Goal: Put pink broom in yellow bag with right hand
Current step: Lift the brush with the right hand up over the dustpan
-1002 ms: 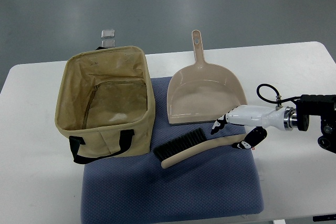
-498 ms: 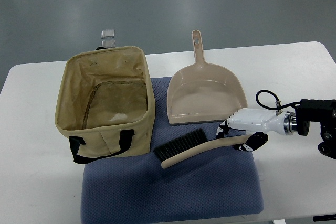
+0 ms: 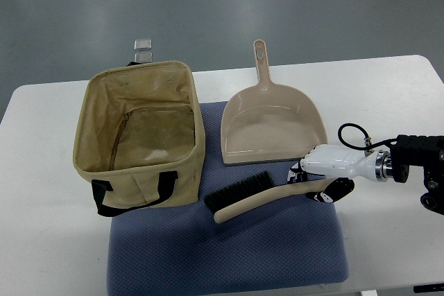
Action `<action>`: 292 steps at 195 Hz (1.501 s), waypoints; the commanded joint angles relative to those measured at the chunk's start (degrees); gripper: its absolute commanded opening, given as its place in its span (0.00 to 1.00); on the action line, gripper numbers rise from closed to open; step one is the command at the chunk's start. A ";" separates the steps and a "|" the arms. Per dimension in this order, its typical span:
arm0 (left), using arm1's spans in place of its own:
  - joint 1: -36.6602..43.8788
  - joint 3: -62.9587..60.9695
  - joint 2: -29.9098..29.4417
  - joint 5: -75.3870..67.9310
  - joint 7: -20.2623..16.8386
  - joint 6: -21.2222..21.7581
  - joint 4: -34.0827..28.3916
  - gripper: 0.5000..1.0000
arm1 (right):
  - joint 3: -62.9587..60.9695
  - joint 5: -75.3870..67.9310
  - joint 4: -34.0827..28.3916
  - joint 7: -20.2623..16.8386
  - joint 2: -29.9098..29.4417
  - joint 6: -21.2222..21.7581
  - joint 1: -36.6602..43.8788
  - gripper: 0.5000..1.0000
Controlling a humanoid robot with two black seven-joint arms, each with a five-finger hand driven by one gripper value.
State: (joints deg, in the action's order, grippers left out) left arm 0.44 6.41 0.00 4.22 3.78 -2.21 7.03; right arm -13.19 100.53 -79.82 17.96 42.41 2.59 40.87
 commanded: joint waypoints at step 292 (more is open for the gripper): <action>0.00 0.00 0.00 0.00 0.00 0.01 0.00 1.00 | -0.79 -11.93 10.82 1.99 -3.03 -8.39 33.04 0.00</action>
State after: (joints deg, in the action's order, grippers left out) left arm 0.44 6.41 0.00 4.22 3.78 -2.19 7.03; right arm -14.07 88.40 -70.44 20.55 42.76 -5.75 72.76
